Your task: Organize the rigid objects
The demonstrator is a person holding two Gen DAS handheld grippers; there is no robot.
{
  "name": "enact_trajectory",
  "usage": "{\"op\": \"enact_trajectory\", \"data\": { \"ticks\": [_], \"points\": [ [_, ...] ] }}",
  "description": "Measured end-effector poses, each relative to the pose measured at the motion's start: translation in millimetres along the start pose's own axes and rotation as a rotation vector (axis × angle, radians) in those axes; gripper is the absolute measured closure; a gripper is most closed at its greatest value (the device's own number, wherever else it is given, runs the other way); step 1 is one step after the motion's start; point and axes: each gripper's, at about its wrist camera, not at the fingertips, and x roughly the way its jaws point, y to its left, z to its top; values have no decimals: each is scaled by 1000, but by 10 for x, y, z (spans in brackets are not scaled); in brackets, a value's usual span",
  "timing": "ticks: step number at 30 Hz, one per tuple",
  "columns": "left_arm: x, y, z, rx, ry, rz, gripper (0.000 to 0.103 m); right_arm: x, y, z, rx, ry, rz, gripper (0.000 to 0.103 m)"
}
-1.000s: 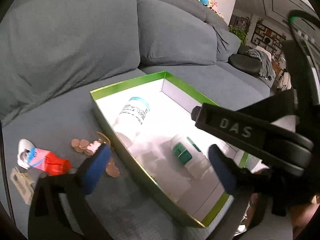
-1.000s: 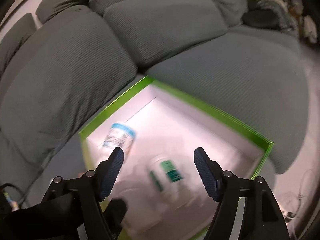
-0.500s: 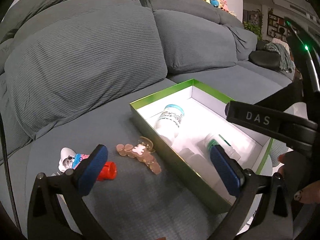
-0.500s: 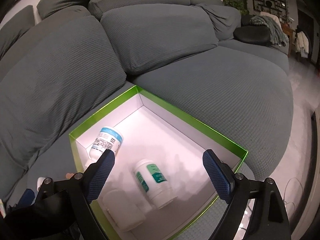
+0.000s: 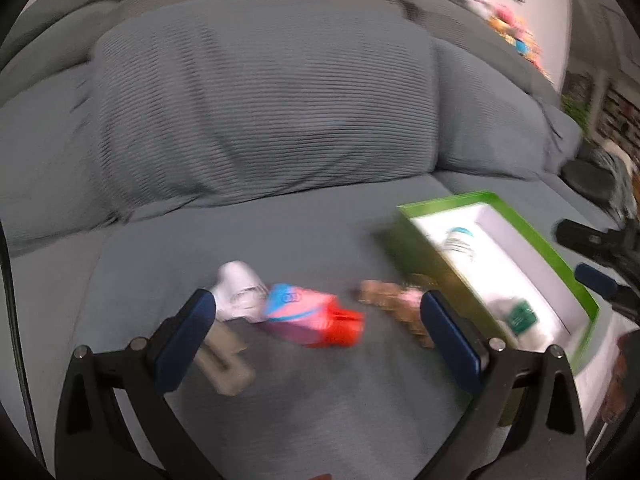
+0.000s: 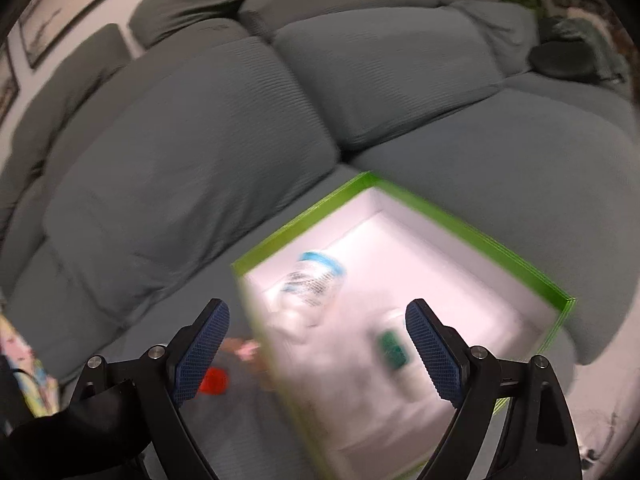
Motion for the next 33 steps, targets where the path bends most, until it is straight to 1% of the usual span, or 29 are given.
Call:
{"op": "enact_trajectory", "data": {
  "ticks": [2,6,9,12,14,15,18,20,21,22,24,25,26,27,29,30,31,32,33],
  "points": [
    [16,247,-26,-64,11,29,1,52,156,-28,-27,25,102,12],
    [53,627,-102,-172,40,59,1,210,490,-119,-91,95,234,12],
    [116,869,-197,-231,80,77,1,368,762,-210,-138,161,309,12],
    [176,1017,-256,-258,122,82,1,577,1041,-326,-196,251,378,12],
    [203,1106,-285,-283,140,72,1,770,1274,-430,-246,325,403,12],
    [215,1164,-304,-303,153,51,1,842,1351,-474,-263,353,412,13],
    [293,1237,-360,-328,194,-2,1,1052,1616,-658,-318,449,461,26],
    [365,1229,-405,-322,230,-20,3,1184,1745,-783,-341,515,493,30],
    [397,1233,-413,-320,239,-24,3,1266,1801,-841,-345,549,500,34],
    [427,1231,-423,-322,250,-38,5,1336,1831,-891,-343,574,503,40],
    [476,1213,-437,-331,267,-74,9,1477,1842,-976,-321,626,507,42],
    [497,1207,-446,-336,275,-91,13,1541,1841,-1012,-309,648,506,42],
    [522,1194,-460,-337,286,-115,19,1579,1844,-1044,-305,662,503,42],
    [556,1200,-467,-339,294,-131,23,1632,1851,-1071,-305,676,497,42],
    [625,1182,-500,-351,325,-162,40,1688,1864,-1138,-317,692,484,42],
    [669,1177,-521,-359,338,-163,41,1710,1872,-1153,-321,695,476,42],
    [680,1160,-516,-359,329,-165,41,1740,1867,-1165,-324,696,466,42],
    [667,1146,-512,-355,325,-171,45,1773,1869,-1193,-325,702,457,42],
    [677,1126,-507,-346,333,-180,45,1803,1850,-1192,-326,714,454,42]
  ]
}}
